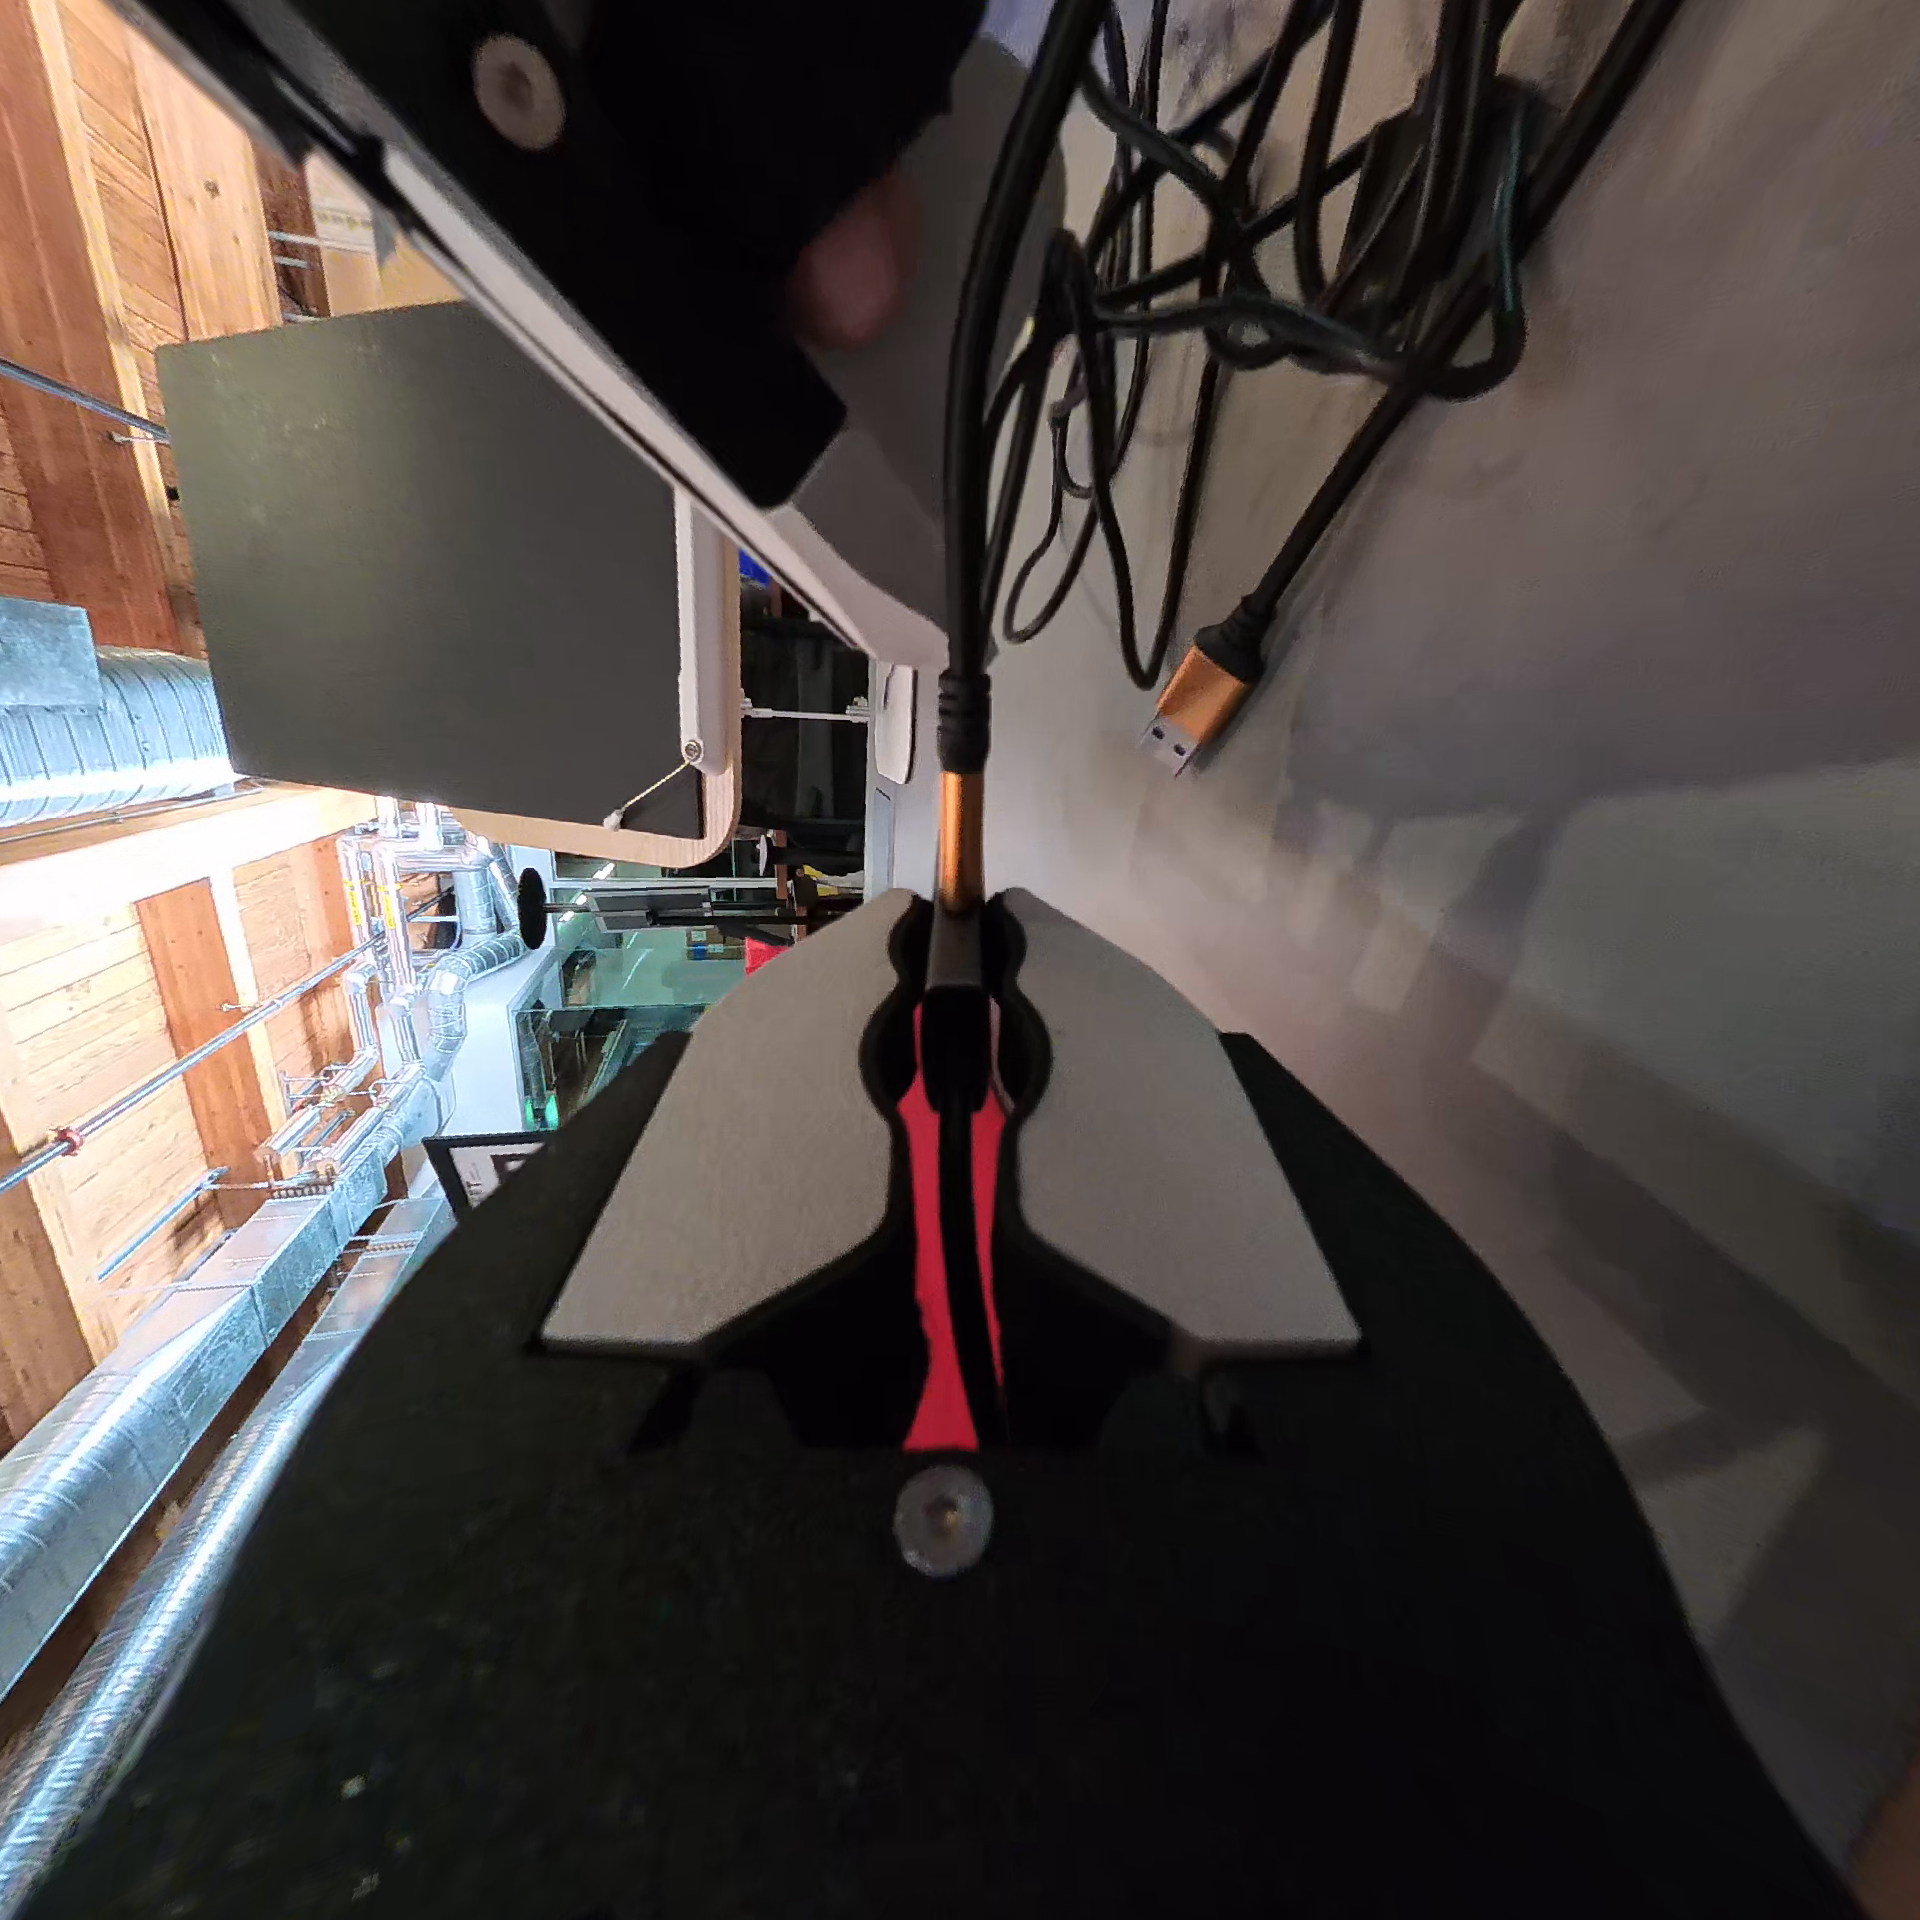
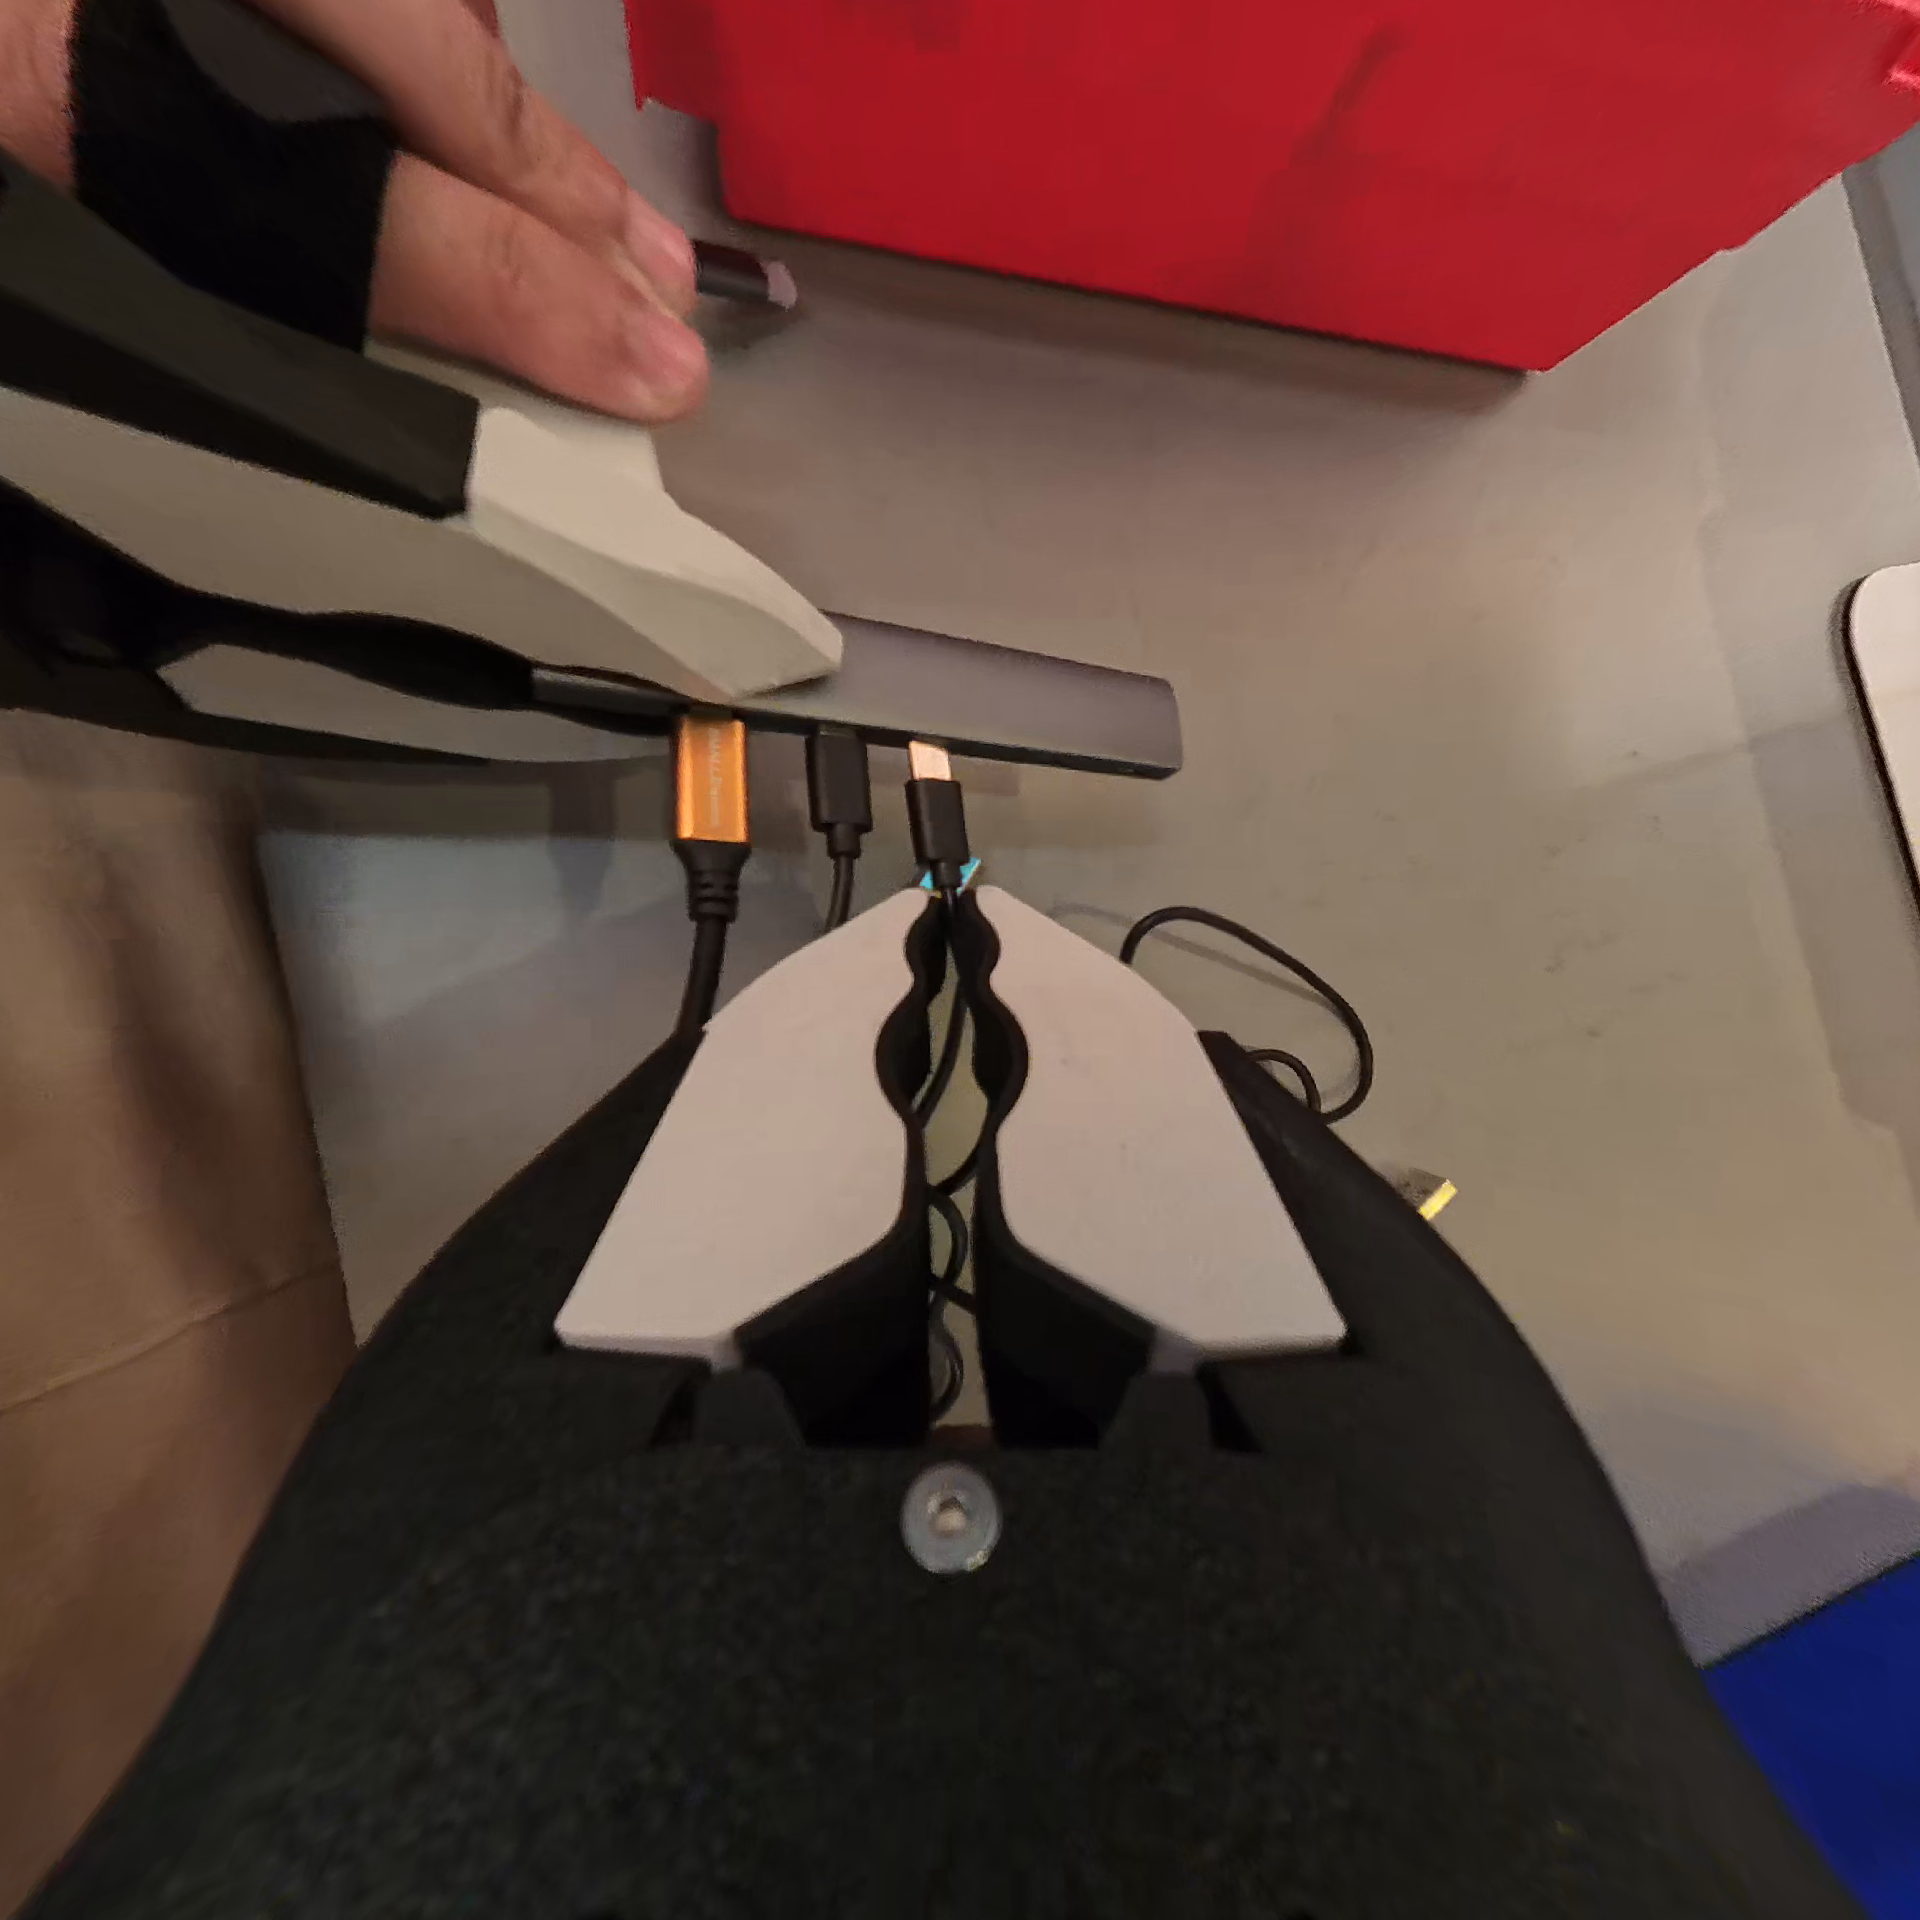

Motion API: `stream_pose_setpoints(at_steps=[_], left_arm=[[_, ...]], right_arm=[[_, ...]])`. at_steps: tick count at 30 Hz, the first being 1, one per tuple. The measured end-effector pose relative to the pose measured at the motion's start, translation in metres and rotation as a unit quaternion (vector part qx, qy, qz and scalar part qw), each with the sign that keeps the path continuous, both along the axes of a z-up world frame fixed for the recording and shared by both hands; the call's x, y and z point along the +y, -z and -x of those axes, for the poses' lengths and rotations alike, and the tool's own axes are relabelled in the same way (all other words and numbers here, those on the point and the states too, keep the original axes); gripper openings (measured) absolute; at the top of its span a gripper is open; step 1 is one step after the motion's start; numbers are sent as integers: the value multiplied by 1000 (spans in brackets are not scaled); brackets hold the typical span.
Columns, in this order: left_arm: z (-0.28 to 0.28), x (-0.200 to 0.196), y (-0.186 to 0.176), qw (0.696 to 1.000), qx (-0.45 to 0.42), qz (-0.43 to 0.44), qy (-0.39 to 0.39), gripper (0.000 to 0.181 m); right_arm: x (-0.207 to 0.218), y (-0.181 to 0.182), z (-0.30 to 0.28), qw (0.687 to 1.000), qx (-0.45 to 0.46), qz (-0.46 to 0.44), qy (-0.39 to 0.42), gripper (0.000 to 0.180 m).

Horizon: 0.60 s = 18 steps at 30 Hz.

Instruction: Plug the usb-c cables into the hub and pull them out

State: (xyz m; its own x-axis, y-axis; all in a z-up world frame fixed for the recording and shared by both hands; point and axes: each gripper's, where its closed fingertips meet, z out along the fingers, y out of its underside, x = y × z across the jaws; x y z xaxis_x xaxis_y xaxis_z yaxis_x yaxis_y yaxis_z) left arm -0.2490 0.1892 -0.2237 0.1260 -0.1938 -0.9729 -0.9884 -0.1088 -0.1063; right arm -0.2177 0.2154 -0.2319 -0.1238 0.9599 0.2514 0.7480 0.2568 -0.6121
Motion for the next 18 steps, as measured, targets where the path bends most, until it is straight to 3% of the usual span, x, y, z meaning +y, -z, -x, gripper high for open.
stream_pose_setpoints(at_steps=[18], left_arm=[[-3, 0, 1, 1000, -4, 4, 9, 9]], right_arm=[[4, 2, -1, 999, -18, -40, 9, 2]])
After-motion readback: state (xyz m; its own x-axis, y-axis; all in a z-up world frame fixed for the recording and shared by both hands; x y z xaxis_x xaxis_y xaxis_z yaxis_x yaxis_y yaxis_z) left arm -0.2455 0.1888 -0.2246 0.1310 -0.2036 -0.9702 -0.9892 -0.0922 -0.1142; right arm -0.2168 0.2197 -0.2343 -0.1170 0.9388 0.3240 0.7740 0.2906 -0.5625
